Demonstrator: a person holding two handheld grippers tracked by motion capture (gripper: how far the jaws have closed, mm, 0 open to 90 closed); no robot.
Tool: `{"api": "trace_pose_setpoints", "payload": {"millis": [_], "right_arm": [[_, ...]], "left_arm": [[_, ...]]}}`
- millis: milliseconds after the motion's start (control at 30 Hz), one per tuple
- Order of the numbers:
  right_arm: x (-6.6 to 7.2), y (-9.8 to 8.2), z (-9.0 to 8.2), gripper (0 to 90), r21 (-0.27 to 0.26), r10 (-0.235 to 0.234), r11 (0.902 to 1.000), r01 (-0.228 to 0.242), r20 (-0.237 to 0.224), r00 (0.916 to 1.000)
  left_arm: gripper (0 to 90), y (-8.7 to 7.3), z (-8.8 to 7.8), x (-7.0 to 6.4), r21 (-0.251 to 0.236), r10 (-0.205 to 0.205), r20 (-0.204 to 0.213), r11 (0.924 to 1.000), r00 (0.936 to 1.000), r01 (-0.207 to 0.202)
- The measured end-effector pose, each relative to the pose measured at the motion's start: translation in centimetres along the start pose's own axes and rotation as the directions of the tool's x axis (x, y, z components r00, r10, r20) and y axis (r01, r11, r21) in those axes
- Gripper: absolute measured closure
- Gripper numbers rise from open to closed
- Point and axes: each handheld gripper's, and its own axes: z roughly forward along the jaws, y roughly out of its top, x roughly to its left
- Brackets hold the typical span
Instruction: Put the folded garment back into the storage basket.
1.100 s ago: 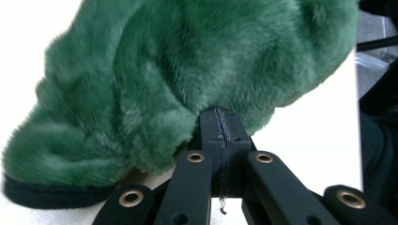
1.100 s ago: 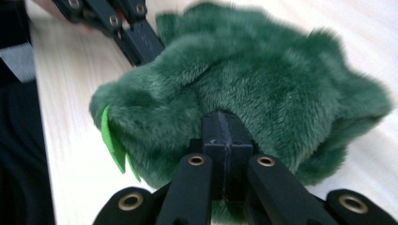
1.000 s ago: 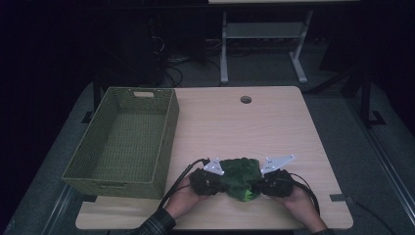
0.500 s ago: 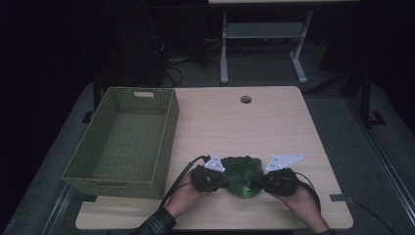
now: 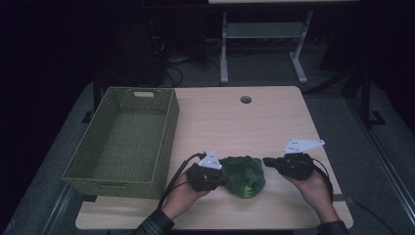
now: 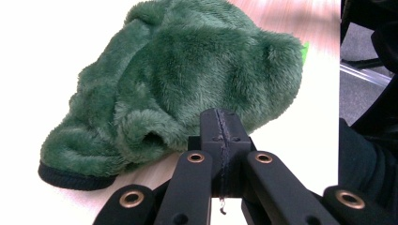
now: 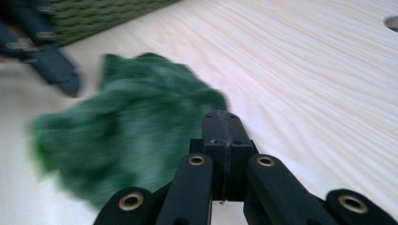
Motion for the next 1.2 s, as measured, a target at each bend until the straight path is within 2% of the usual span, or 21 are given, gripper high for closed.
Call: {"api": "trace_pose_setpoints", "payload": {"millis": [100, 200, 267, 400, 533, 667, 800, 833, 933, 1033, 1100, 1133, 1200], "right_arm": [[-1.4, 0.2, 1.1, 90.0, 0.019, 0.01, 0.9998, -0.01, 0.012, 0.9999], [-2.6, 0.5, 2.5, 90.0, 0.031, 0.031, 0.999, -0.031, 0.004, 0.9995], [-3.0, 0.4, 3.5, 90.0, 0.042, 0.031, 0.9986, -0.031, -0.006, 0.9995], [-3.1, -0.1, 5.2, 90.0, 0.112, 0.022, 0.9935, -0.019, -0.023, 0.9995], [-2.7, -0.5, 5.0, 90.0, 0.128, 0.031, 0.9915, -0.025, -0.044, 0.9986], [-2.3, -0.9, 4.6, 90.0, 0.128, 0.016, 0.9918, -0.009, -0.058, 0.9982], [-1.5, -1.5, 4.1, 90.0, 0.149, 0.024, 0.9888, -0.013, -0.068, 0.9974], [-1.4, -1.6, 4.0, 90.0, 0.146, 0.01, 0.9893, 0.001, -0.072, 0.9974], [-0.6, -2.2, 3.4, 90.0, 0.144, 0.018, 0.9895, -0.006, -0.081, 0.9966], [0.2, -2.6, 3.0, 90.0, 0.143, 0.01, 0.9896, 0.003, -0.095, 0.9954], [0.7, -3.0, 2.8, 90.0, 0.143, 0.012, 0.9897, 0.003, -0.109, 0.9939], [1.0, -3.1, 2.7, 90.0, 0.149, 0.02, 0.9888, -0.002, -0.117, 0.9929], [1.6, -3.3, 2.6, 90.0, 0.144, 0.001, 0.9895, 0.018, -0.13, 0.9916]], "left_arm": [[90.0, 0.0, 0.5, 0.0, 0.006, 0.0, 0.009, 1.0, 1.0, 0.0], [90.0, 0.0, 1.3, -0.1, 0.021, 0.001, 0.021, 0.9998, 0.9998, -0.001], [90.0, 0.0, 2.1, -0.1, 0.037, 0.001, 0.023, 0.9993, 0.9997, -0.002], [90.0, 0.1, 3.1, 0.2, 0.046, -0.003, 0.023, 0.9989, 0.9997, 0.002], [90.0, 0.0, 3.3, 1.0, 0.06, -0.012, -0.003, 0.9981, 0.9999, 0.012], [90.0, 0.0, 3.1, 1.8, 0.068, -0.014, -0.029, 0.9975, 0.9995, 0.016], [90.0, 0.0, 3.0, 2.8, 0.066, -0.024, -0.059, 0.9974, 0.998, 0.028], [90.0, 0.1, 3.0, 3.0, 0.075, -0.019, -0.066, 0.9969, 0.9976, 0.024], [90.0, 0.2, 3.0, 3.7, 0.071, -0.023, -0.081, 0.9971, 0.9964, 0.029], [90.0, 0.4, 3.0, 4.4, 0.075, -0.016, -0.088, 0.9969, 0.996, 0.022], [90.0, 0.5, 3.2, 4.7, 0.06, -0.031, -0.092, 0.9975, 0.9952, 0.037], [90.0, 0.5, 3.2, 4.9, 0.067, -0.025, -0.092, 0.9973, 0.9954, 0.031], [90.0, 0.6, 3.3, 5.2, 0.061, -0.03, -0.093, 0.9975, 0.9952, 0.035]]}}
